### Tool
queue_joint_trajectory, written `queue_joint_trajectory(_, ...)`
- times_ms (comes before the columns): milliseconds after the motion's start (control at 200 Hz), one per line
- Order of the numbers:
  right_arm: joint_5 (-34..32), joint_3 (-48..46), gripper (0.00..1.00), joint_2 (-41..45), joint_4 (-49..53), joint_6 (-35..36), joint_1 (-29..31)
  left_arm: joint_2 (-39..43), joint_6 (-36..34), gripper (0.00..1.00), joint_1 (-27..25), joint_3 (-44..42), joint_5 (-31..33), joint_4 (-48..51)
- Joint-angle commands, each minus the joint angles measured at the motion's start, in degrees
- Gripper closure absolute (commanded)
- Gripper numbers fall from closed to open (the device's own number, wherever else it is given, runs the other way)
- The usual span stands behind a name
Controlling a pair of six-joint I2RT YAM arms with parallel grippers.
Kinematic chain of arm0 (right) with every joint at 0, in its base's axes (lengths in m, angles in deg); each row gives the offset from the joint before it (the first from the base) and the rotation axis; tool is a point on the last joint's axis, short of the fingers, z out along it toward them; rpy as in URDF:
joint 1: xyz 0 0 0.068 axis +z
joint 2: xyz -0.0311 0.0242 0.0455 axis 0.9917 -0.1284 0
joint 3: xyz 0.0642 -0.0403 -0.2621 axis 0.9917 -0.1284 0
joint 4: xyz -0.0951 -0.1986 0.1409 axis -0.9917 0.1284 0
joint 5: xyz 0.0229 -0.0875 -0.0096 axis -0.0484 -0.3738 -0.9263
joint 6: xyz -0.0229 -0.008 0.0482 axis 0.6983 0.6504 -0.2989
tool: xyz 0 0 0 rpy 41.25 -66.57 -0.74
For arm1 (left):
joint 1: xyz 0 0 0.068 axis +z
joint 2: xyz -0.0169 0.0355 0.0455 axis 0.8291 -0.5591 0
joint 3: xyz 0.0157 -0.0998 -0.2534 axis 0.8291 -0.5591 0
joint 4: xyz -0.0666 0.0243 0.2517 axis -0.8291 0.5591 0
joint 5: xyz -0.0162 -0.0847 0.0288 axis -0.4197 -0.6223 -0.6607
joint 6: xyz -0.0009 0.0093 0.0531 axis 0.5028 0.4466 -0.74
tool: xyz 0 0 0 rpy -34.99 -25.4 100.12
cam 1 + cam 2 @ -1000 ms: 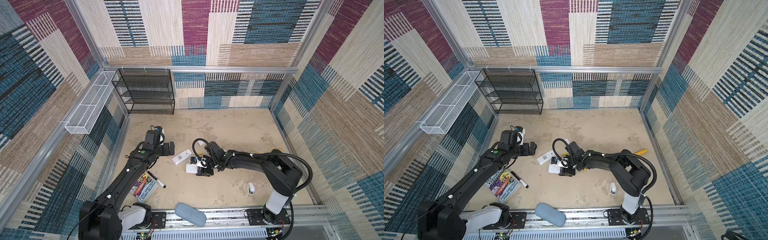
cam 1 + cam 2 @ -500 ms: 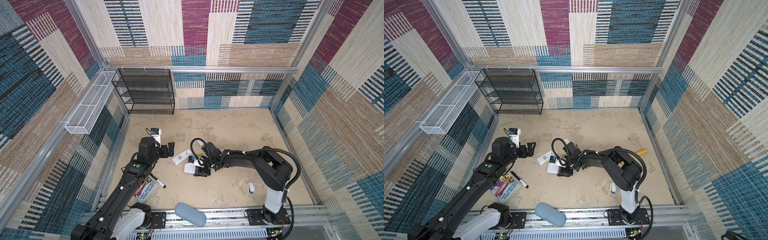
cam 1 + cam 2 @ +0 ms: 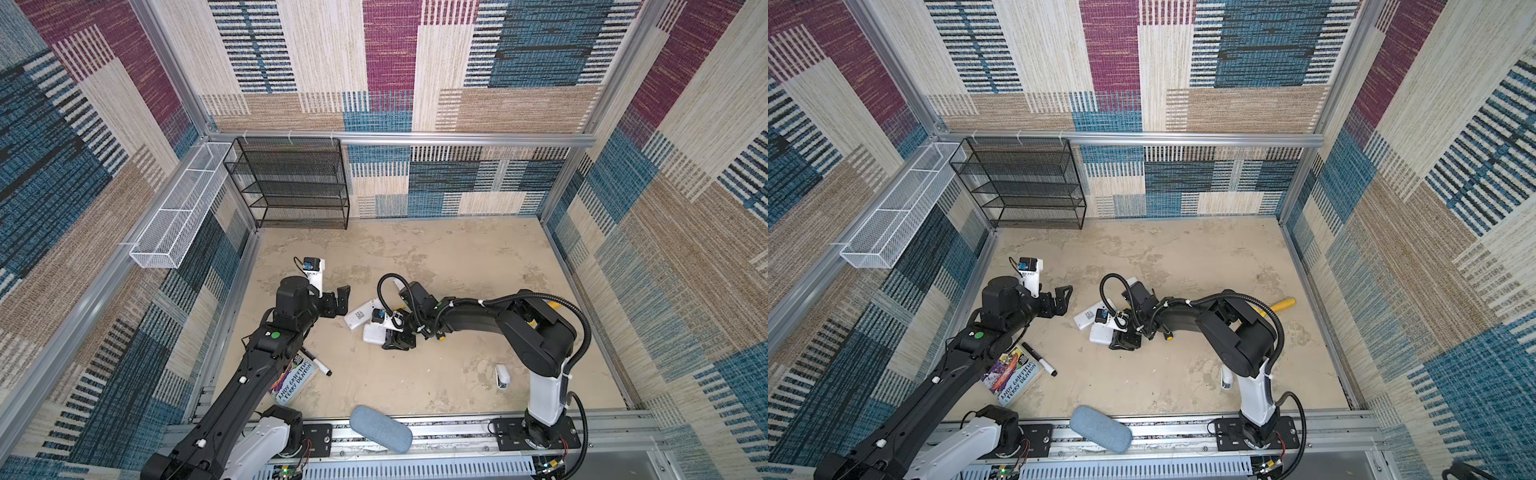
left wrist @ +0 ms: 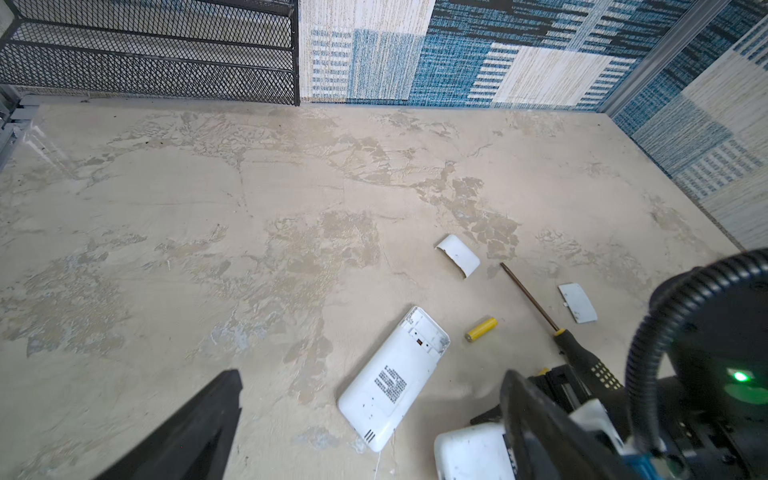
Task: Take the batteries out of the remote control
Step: 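Lower the remote battery-side up onto the table with the right gripper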
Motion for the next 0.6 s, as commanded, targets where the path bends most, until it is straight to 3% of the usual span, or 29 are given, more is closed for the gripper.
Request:
queue_joint_trajectory(0,-2.4,0.6,0.46,-1.2,5.7,-0.6,0.2,0.4,-1.5,0.01,0.0,-0.4,-1.2,-2.3)
queue_joint_trajectory(596,-9.7,4.0,0.40,-3.6,12.1,-0.4,1.5,-1.3,-2.2,0.01,0.0,0.4,-2.3,-0.9)
